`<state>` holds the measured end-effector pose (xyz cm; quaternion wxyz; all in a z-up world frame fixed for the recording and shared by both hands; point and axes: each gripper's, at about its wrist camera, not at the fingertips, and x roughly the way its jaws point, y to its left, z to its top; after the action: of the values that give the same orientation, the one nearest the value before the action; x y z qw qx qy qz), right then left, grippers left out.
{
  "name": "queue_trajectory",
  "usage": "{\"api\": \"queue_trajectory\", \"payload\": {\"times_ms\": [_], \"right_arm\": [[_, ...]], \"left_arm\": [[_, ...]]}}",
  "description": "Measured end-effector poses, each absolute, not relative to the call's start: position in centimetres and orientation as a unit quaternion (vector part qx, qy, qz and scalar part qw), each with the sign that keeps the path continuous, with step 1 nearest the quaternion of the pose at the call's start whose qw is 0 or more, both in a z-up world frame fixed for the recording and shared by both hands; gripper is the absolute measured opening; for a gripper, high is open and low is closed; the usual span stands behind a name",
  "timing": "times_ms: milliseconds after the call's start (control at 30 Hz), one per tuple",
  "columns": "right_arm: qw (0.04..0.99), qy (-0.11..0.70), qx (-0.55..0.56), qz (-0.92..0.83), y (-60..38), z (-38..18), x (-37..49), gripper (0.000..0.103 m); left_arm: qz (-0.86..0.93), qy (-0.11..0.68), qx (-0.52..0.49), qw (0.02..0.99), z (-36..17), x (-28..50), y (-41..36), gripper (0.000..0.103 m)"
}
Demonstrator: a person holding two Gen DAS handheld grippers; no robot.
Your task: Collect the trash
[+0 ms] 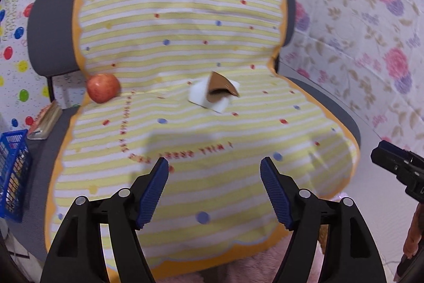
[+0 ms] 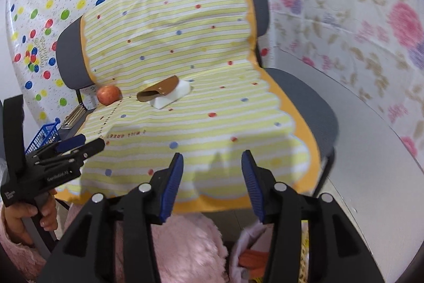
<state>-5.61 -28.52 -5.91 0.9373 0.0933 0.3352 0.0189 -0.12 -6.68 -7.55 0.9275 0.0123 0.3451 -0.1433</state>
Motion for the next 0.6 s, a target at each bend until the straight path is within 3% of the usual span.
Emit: {"api": "queue_trajectory", "payload": {"times_ms": [267,433,500,600], "right_arm": [[0.934,0.345,0.068,0.064,-24.8,-5.6,0.9,0.055],[0.93,0.352,0.077,0.076,-23.3,-6.1,5.3,0.055],[0.928,0.353,0.087,0.078,-22.9,-6.1,7.1,0.048],[0.924,0.359,0.097,0.086,-22.1,-6.3,9.8,0.047]], "left_arm": [[-0.093,0.347,0.002,0.933,-6.5,3.7,-3.3,0.075],[-0.081,0.348,0.008,0.934,-6.6,5.9,-2.2,0.075],[-0.077,0.348,0.009,0.934,-6.8,6.7,-2.0,0.075],[-0.074,0.35,0.008,0.934,-7.0,8.1,-1.6,0.075]]}}
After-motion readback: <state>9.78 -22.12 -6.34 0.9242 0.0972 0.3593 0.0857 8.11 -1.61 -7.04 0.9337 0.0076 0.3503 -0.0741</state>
